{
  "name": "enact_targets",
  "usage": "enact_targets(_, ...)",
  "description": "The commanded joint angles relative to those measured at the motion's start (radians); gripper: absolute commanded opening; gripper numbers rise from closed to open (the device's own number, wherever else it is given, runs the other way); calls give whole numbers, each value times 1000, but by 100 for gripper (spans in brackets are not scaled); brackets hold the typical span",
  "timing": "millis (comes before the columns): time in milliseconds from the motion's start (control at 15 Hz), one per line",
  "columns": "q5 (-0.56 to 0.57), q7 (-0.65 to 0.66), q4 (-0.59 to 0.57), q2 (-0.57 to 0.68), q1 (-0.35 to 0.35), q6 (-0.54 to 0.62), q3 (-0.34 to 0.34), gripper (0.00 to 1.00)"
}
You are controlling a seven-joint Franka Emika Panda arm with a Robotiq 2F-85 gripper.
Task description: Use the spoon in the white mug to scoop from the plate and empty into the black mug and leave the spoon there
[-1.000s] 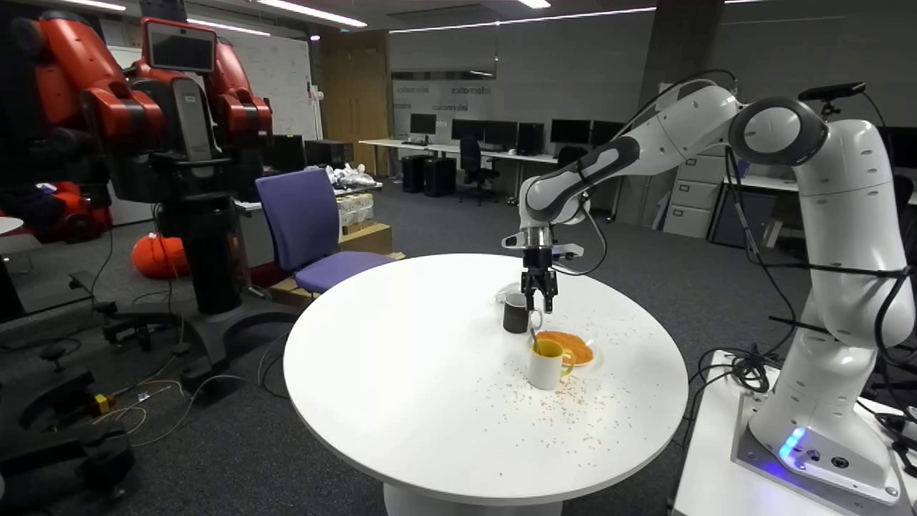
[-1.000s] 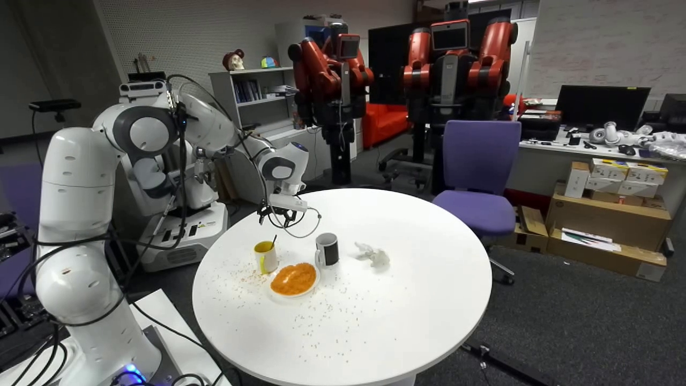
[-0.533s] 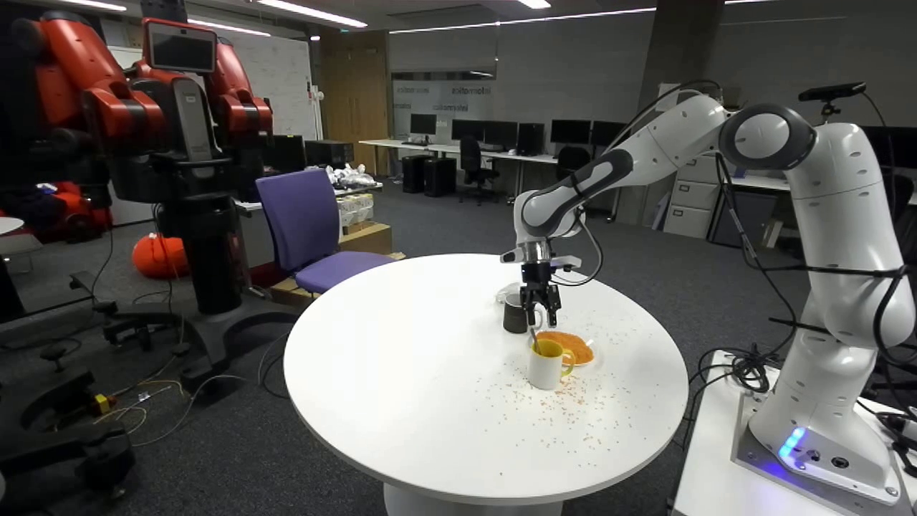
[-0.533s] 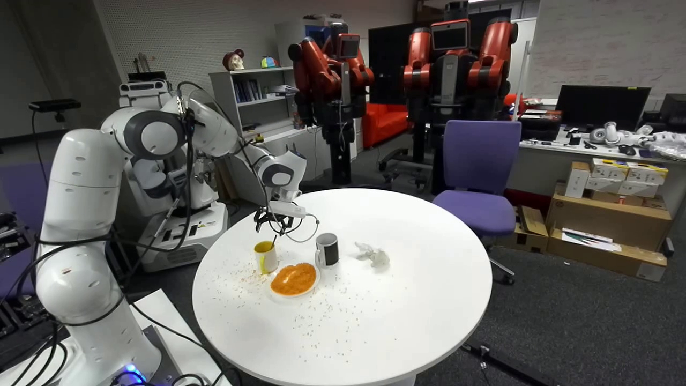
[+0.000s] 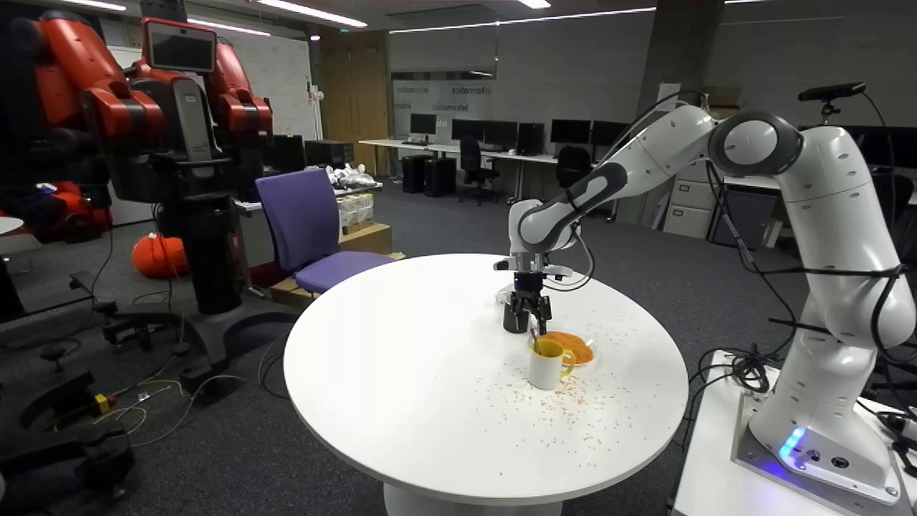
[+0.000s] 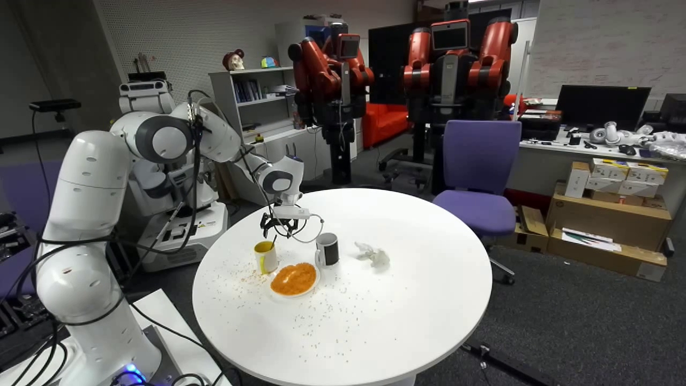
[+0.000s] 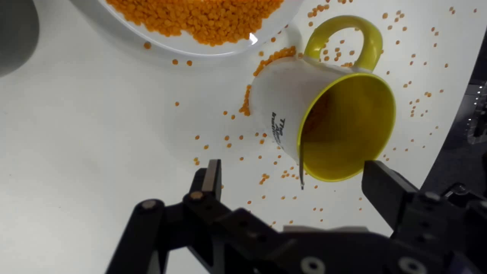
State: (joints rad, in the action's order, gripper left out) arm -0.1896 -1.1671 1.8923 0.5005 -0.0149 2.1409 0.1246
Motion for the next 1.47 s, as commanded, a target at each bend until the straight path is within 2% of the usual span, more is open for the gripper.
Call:
enact_targets(0,-1,-5,4,10,-13,49,25,99)
enact_targets(67,0,-5,4,14,-14,50,28,95)
enact_targets(200,4,-2,2,18,-14,36,31,71)
enact_targets(400,16,-1,-1,13,-11,24,29,46)
enact_targets(533,25,-1,-6,6,-11,9,26,42)
enact_targets(667,30,-5,-15,-3,-15,-10,26,44)
enact_targets(1000,52,-9,-23,-18,-16,-28,24,63)
enact_targets(1400,79,-12,-37,-14,-14,-93,21,41)
